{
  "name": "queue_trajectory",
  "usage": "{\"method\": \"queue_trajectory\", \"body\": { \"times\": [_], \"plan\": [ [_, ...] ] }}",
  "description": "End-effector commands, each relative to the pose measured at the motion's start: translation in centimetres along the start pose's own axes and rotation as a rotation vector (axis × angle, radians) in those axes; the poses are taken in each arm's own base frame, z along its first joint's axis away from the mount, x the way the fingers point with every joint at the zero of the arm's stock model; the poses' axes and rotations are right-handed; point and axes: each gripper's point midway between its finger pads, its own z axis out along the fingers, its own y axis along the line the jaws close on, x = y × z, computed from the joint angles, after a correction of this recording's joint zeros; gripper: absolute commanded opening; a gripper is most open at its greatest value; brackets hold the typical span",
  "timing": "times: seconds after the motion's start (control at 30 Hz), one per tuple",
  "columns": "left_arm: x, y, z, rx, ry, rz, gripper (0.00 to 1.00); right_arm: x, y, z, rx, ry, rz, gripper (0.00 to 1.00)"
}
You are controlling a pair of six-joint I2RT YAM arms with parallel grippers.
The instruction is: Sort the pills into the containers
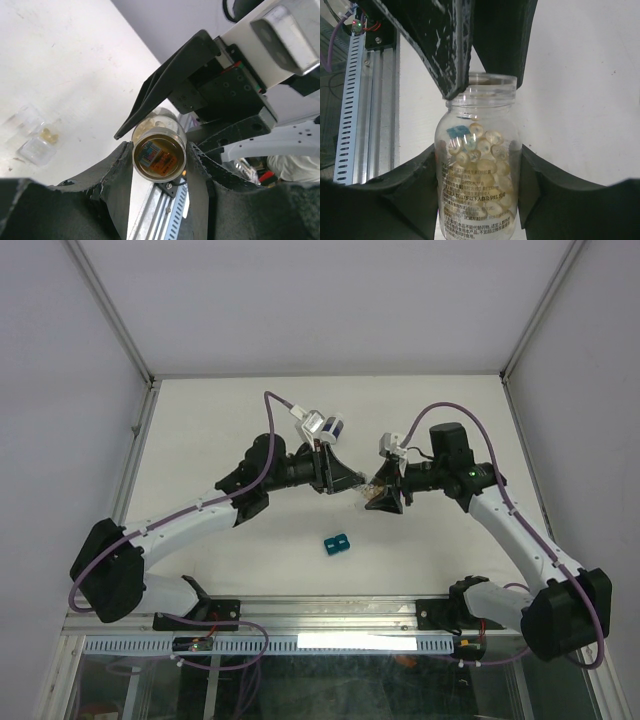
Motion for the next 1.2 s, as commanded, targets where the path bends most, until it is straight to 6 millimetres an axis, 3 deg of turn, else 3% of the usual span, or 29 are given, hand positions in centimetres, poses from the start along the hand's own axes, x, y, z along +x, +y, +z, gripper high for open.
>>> {"method": "queue_trajectory", "body": {
  "times": [0.0, 0.37, 0.47, 0.6, 0.7, 0.8, 1.07, 1.13, 1.17],
  "plan": [
    [1.4, -1.0, 0.8, -0.011, 0.090, 0.055, 0.24, -3.1, -1.4, -0.1, 0.042, -0.035, -0.098, 0.00],
    [4.3, -0.7, 1.2, 0.052, 0.231, 0.131, 0.22, -4.3, -0.2, -0.1, -0.030, -0.095, -0.066, 0.00],
    [5.0, -1.4, 0.8, 0.148, 0.276, 0.271, 0.22, -4.5, 0.4, -0.2, -0.060, -0.116, -0.071, 0.00],
    [6.7, -0.3, 0.5, 0.275, 0.349, 0.570, 0.22, -4.4, 1.1, -0.2, -0.096, -0.131, -0.086, 0.00],
    [7.7, 0.0, -0.2, 0.400, 0.352, 0.833, 0.36, -4.4, 1.3, -0.2, -0.107, -0.136, -0.090, 0.00],
    [5.9, -1.4, -0.2, 0.441, 0.281, 0.978, 0.51, -4.3, 1.2, -0.2, -0.105, -0.133, -0.091, 0.00],
    [2.2, -1.9, 0.3, 0.324, 0.166, 0.999, 0.75, -4.0, 1.1, -0.3, -0.102, -0.127, -0.097, 0.00],
    [1.4, -1.4, 0.1, 0.264, 0.128, 0.983, 0.85, -4.0, 1.0, -0.3, -0.101, -0.126, -0.101, 0.00],
    [1.2, -1.2, -0.2, 0.246, 0.110, 0.976, 0.95, -4.0, 1.1, -0.3, -0.102, -0.126, -0.101, 0.00]
  ]
}}
